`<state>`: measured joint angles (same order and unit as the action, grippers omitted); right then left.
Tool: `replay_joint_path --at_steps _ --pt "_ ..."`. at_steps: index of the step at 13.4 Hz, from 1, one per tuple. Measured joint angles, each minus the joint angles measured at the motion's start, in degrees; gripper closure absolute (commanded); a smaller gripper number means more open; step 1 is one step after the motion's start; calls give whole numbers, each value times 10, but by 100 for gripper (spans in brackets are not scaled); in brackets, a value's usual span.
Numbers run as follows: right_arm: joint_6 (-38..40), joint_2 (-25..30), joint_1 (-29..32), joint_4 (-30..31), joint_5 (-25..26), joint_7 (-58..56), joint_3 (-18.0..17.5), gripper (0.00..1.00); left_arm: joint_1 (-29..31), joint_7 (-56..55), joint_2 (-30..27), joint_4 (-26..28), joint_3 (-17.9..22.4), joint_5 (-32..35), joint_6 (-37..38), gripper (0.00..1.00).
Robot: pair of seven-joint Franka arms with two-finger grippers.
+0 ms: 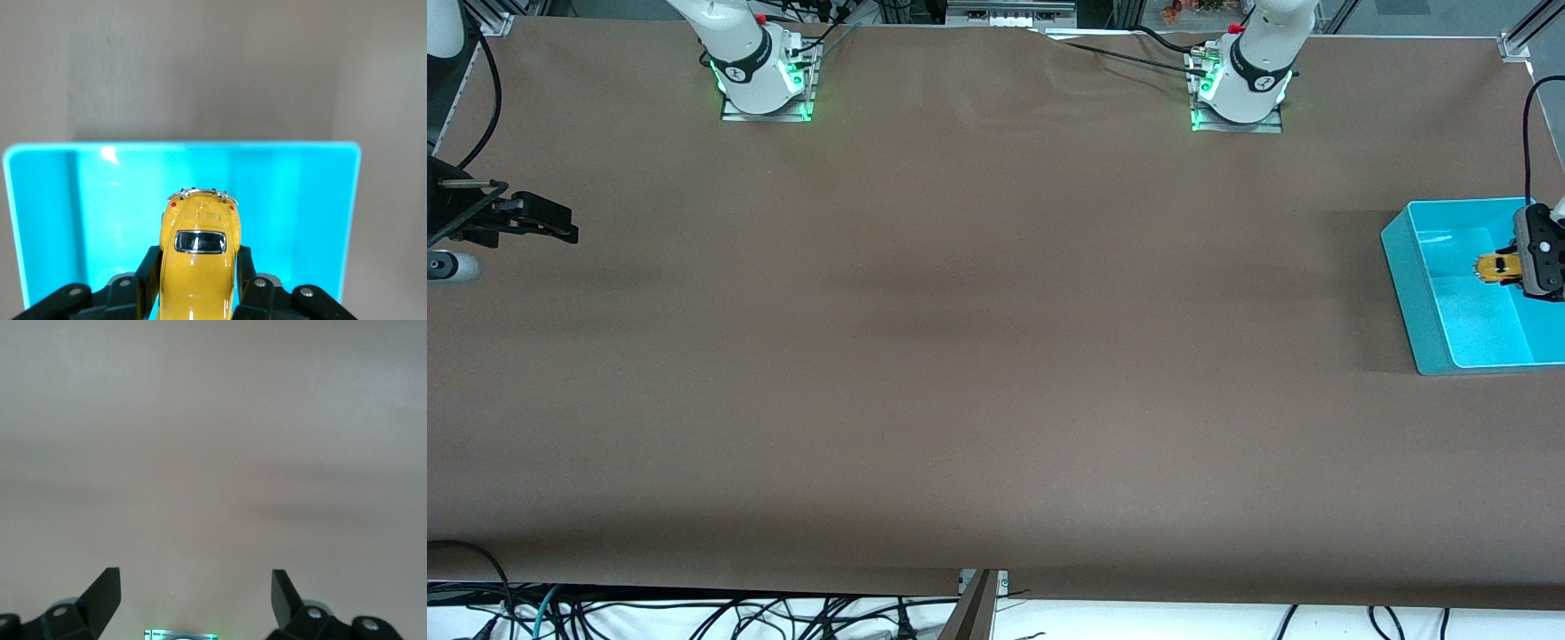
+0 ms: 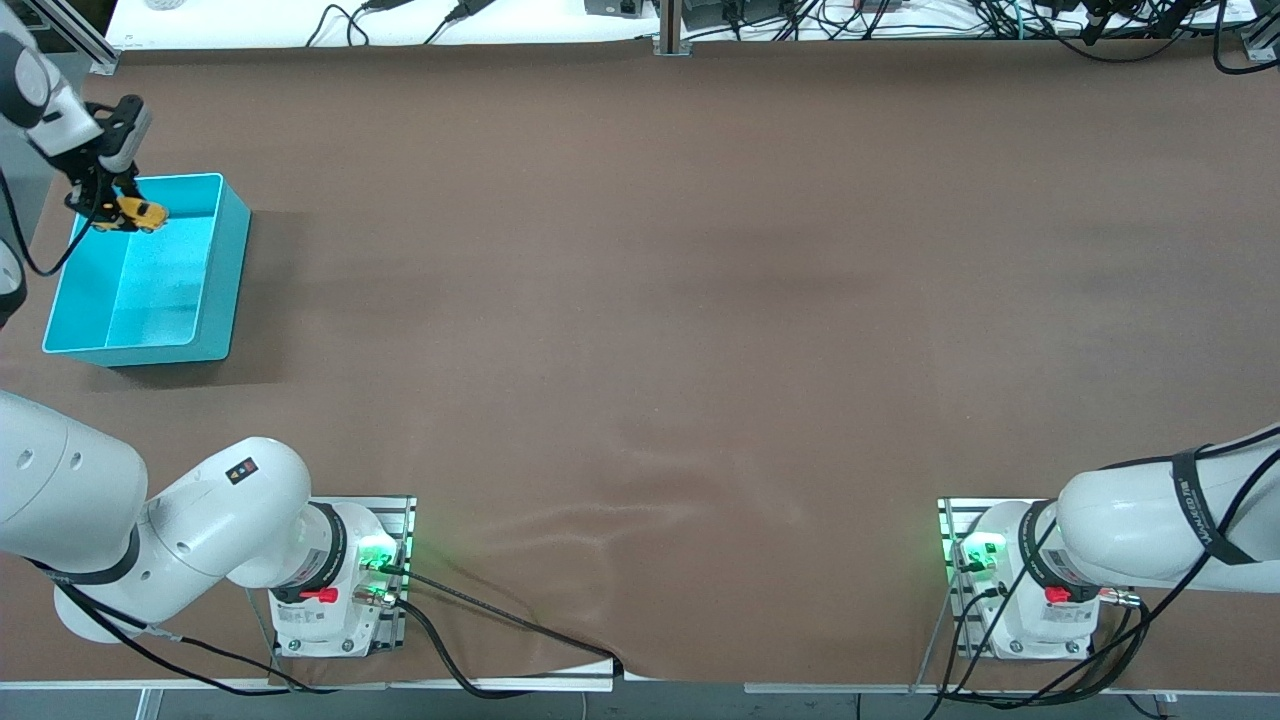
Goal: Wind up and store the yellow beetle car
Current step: 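Lower the car into the cyan tray and open the left gripper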
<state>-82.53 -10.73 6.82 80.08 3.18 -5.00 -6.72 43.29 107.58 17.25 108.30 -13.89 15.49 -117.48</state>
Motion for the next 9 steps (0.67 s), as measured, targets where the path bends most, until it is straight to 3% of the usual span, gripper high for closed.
replay_joint_path --at_steps 5,6,7,9 --pt "-1 0 0 0 0 0 0 0 65 30 89 56 0 1 -159 78" --pt "-1 0 0 0 0 0 0 0 70 31 103 61 0 1 -174 48" --pt "-1 0 0 0 0 0 0 0 70 31 112 61 0 1 -180 1" --pt "-1 0 0 0 0 0 0 0 70 31 115 61 -3 1 -185 0"
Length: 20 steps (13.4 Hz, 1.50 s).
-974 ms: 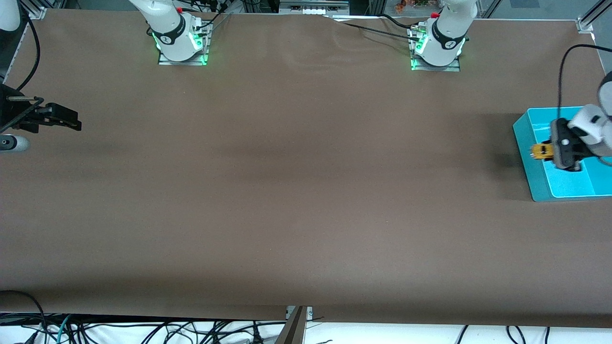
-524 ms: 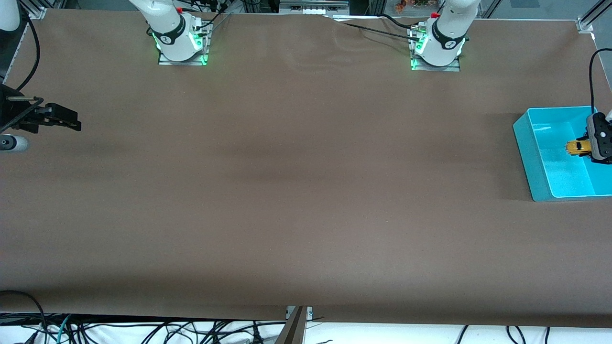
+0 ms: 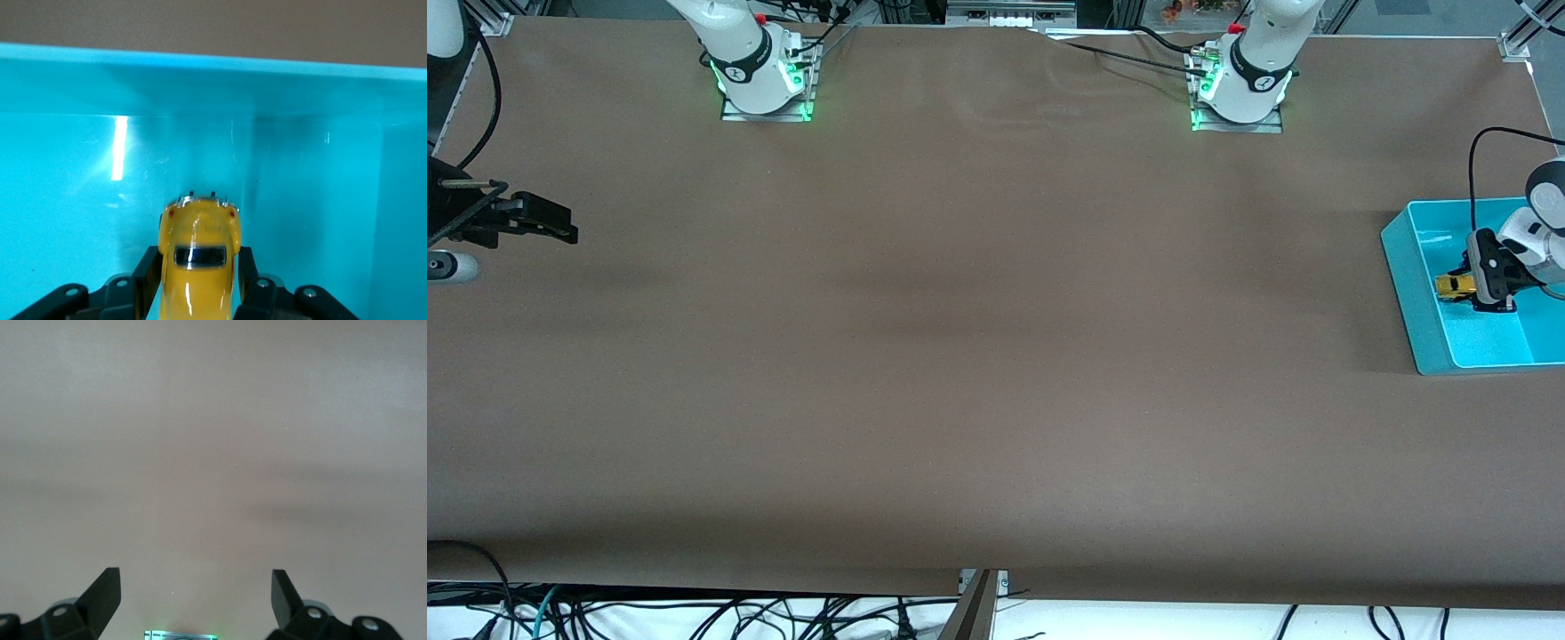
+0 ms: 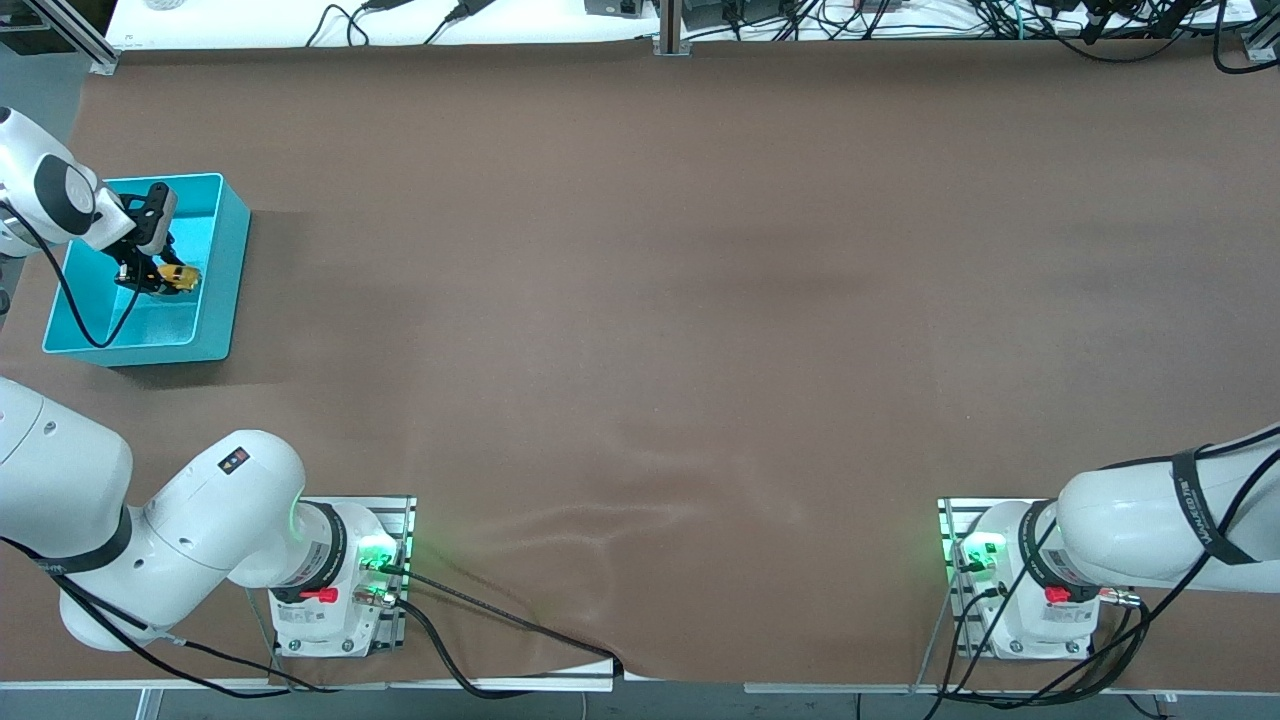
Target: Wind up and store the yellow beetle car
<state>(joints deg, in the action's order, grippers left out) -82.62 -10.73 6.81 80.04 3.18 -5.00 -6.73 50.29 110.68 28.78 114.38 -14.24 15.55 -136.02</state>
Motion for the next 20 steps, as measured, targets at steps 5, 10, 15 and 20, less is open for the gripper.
replay_joint_path --at_steps 5,10,15,20 --pt "0 0 0 0 0 0 0 0 0 0 -35 -24 -13 0 44 0" --pt "0 0 0 0 0 0 0 0 -5 -66 -109 -150 -125 0 271 0" --pt "0 0 0 0 0 0 0 0 -86 -329 -110 -227 -216 -20 403 0" --pt "0 0 0 0 0 0 0 0 -209 -616 -114 -263 -211 -73 442 0"
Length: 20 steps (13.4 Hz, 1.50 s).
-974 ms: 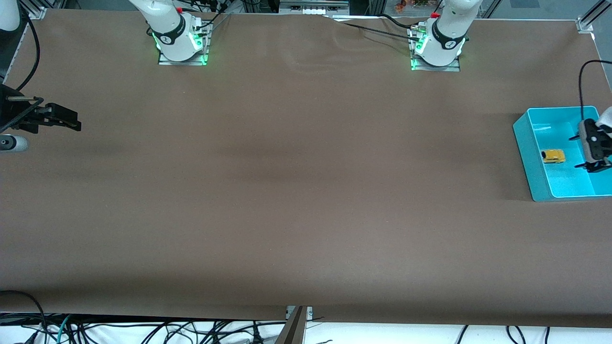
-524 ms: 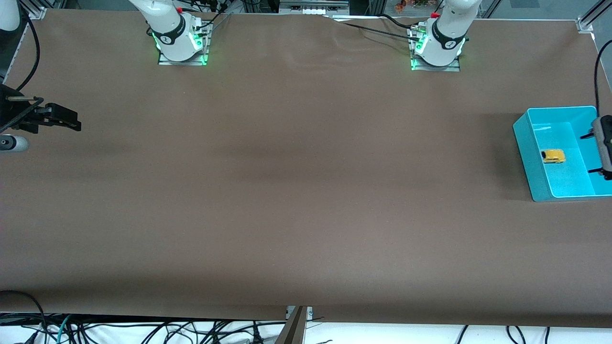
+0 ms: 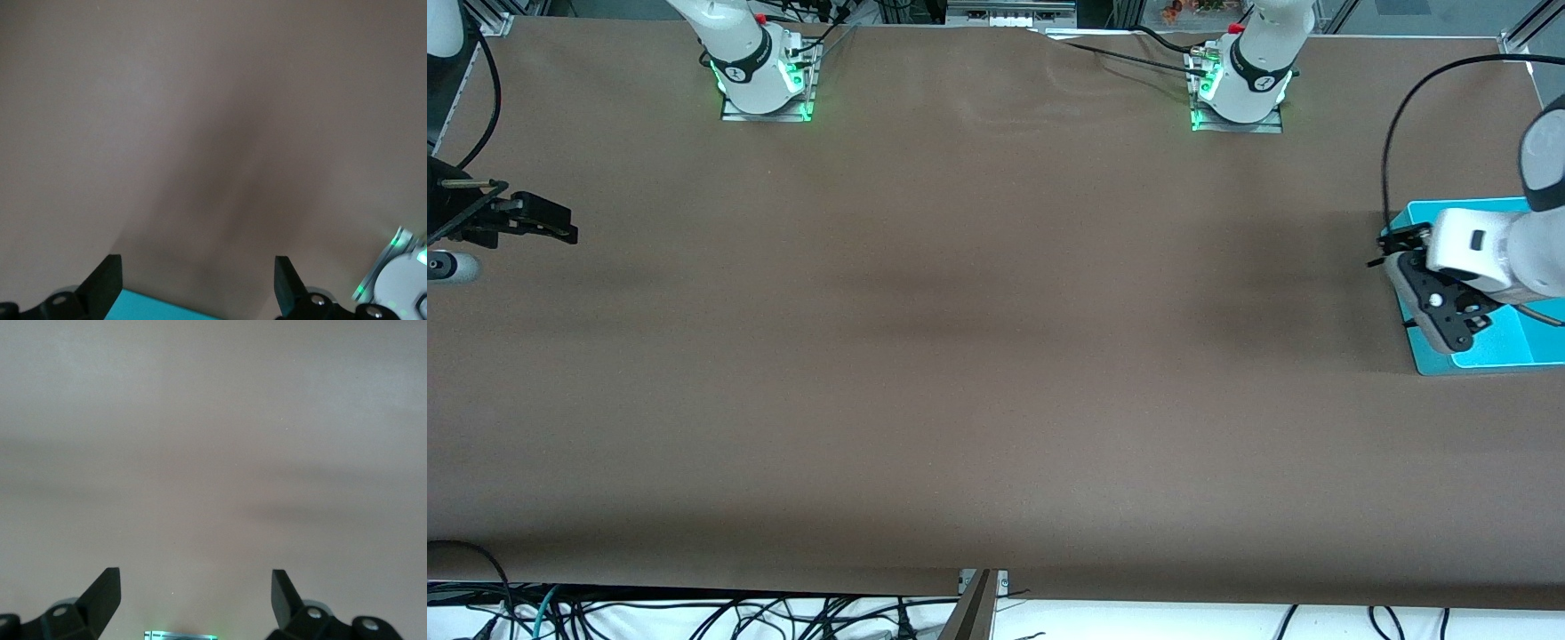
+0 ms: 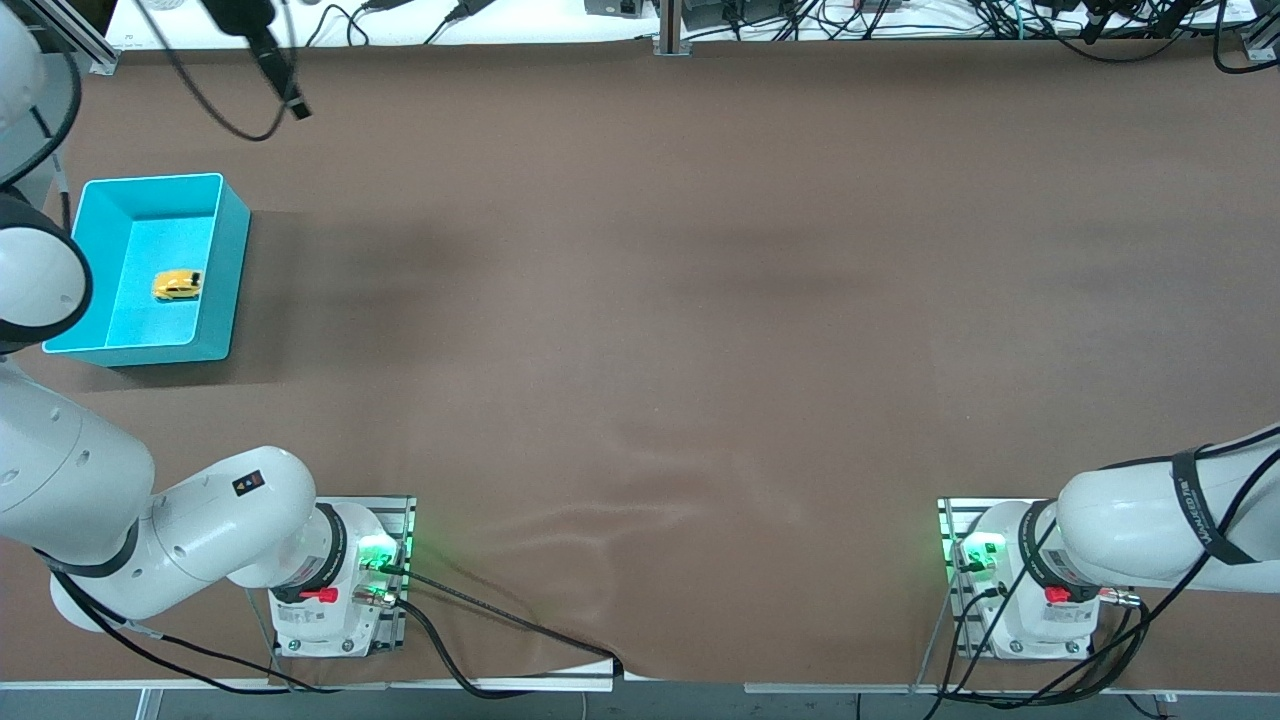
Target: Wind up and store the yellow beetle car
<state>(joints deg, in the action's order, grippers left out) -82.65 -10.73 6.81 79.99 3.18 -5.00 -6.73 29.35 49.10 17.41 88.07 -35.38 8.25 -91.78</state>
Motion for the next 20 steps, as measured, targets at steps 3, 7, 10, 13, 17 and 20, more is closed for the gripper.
replay_joint_path --at_steps 3,7,10,13,17,20 --pt "0 0 0 0 0 0 0 0 -132 -110 -42 -9 116 -25 5 0" --pt "0 0 0 0 0 0 0 0 -243 -358 -119 16 249 -69 5 0" --pt "0 0 0 0 0 0 0 0 -328 -508 -178 106 332 -77 -63 0" --pt "0 0 0 0 0 0 0 0 -319 -524 -213 164 343 -90 -89 0" --pt "0 0 0 0 0 0 0 0 -315 -523 -216 166 332 -90 -88 0" --pt "0 0 0 0 0 0 0 0 -305 -521 -199 140 330 -90 -68 0"
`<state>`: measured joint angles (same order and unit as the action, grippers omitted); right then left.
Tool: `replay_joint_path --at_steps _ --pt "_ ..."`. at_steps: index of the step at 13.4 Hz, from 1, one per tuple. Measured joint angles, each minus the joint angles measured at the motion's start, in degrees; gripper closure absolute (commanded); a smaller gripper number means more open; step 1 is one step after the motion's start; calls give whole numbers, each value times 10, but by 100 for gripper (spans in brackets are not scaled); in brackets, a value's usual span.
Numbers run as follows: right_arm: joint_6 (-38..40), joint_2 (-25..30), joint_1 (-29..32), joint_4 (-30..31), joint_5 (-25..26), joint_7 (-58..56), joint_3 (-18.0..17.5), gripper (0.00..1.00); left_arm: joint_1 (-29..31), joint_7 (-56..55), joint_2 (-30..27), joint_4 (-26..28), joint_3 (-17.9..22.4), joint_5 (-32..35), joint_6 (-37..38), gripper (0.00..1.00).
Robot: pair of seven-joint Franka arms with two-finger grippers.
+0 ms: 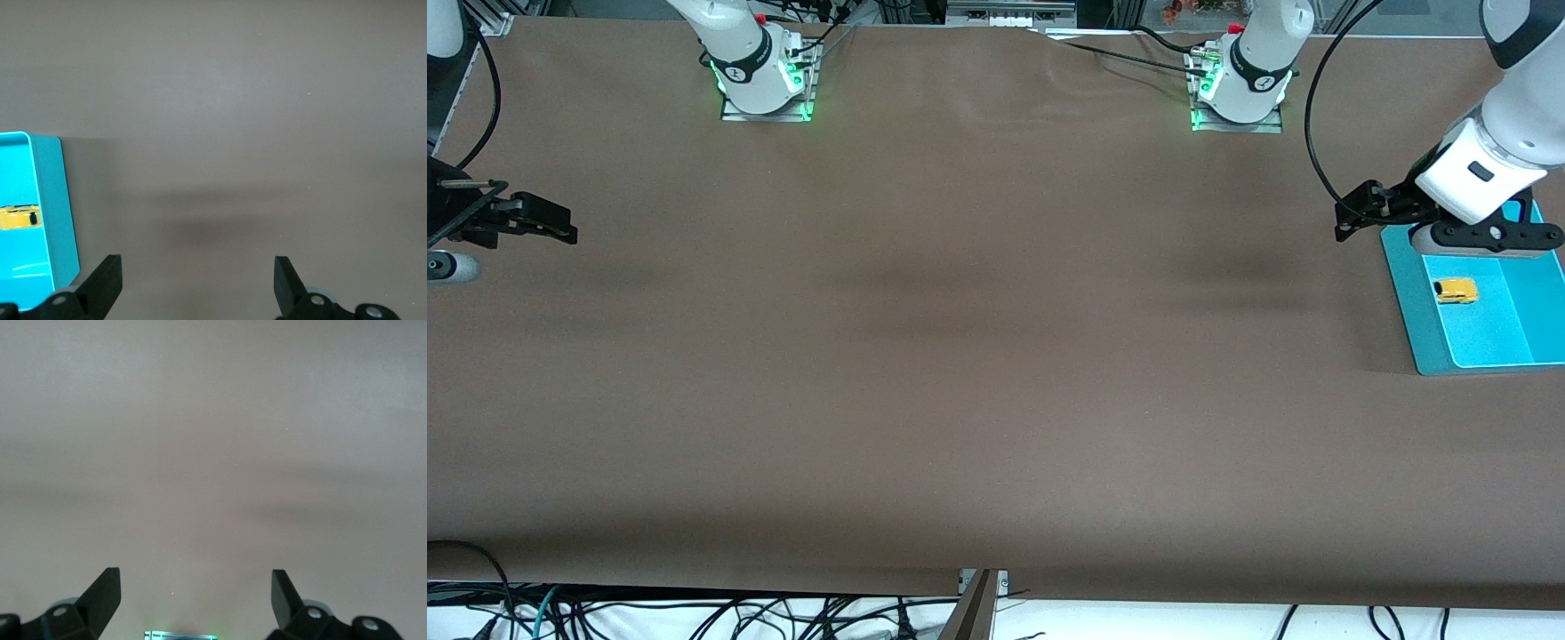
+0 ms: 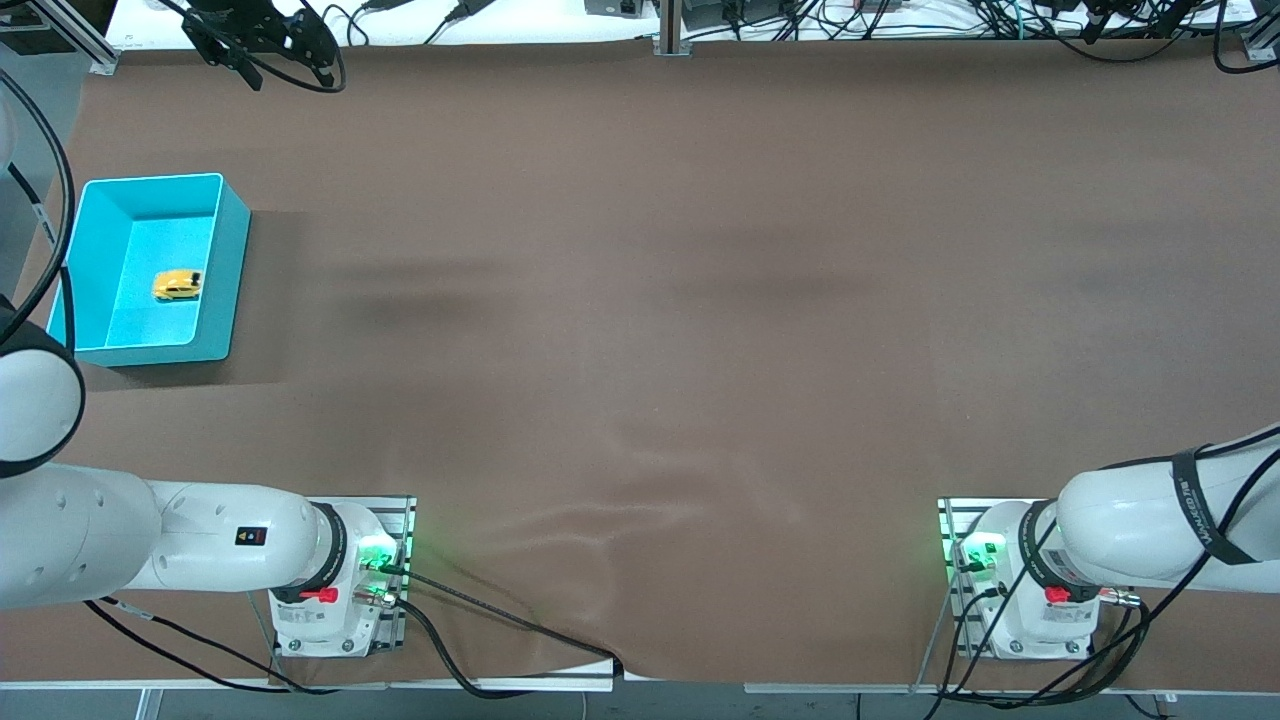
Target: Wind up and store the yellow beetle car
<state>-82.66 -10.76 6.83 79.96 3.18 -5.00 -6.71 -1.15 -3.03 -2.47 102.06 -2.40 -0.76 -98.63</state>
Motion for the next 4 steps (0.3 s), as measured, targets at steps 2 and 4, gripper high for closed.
replay_joint_path --at_steps 2,4 --pt "0 0 0 0 0 0 0 0 8 1 7 -7 -3 0 3 0" --pt "0 0 0 0 0 0 0 0 11 1 10 -7 -5 0 4 0"
